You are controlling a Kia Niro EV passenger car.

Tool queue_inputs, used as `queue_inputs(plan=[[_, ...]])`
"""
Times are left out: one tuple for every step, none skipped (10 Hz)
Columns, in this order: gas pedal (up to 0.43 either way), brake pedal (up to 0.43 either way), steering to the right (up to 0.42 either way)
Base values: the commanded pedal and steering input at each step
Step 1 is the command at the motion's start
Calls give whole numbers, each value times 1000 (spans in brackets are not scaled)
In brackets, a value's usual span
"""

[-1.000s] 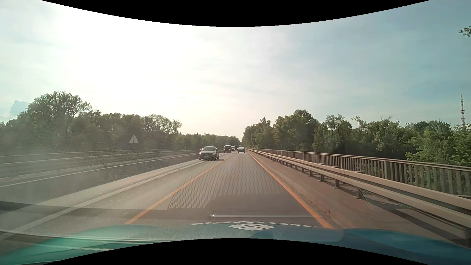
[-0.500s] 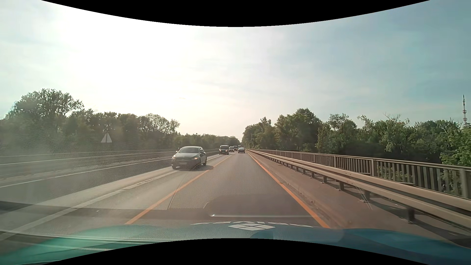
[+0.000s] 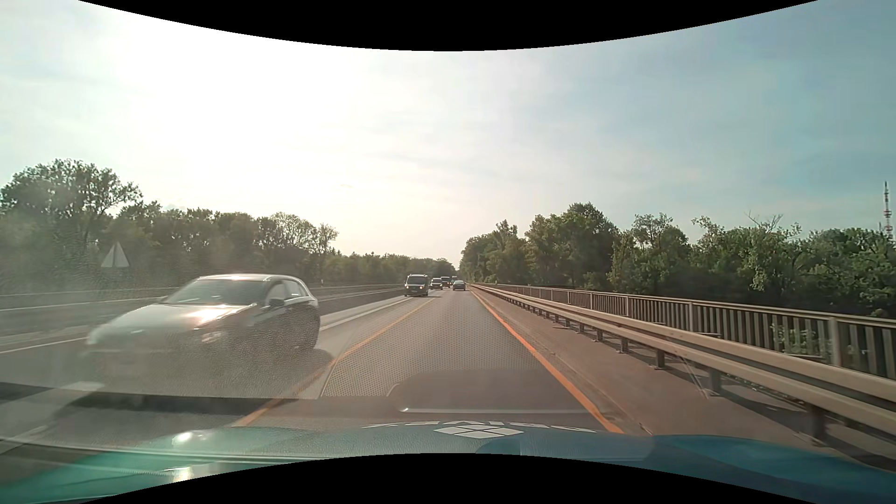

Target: Follow the waypoints while adhering to traffic rules and regulations

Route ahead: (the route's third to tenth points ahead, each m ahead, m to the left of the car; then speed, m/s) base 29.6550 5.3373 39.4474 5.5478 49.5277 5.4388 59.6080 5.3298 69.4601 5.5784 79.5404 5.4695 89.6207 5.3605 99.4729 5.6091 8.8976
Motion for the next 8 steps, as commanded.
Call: queue_inputs(plan=[[177,0,-2],[177,0,-2],[177,0,-2],[177,0,-2],[177,0,-2],[189,0,-2],[189,0,-3],[189,0,-3]])
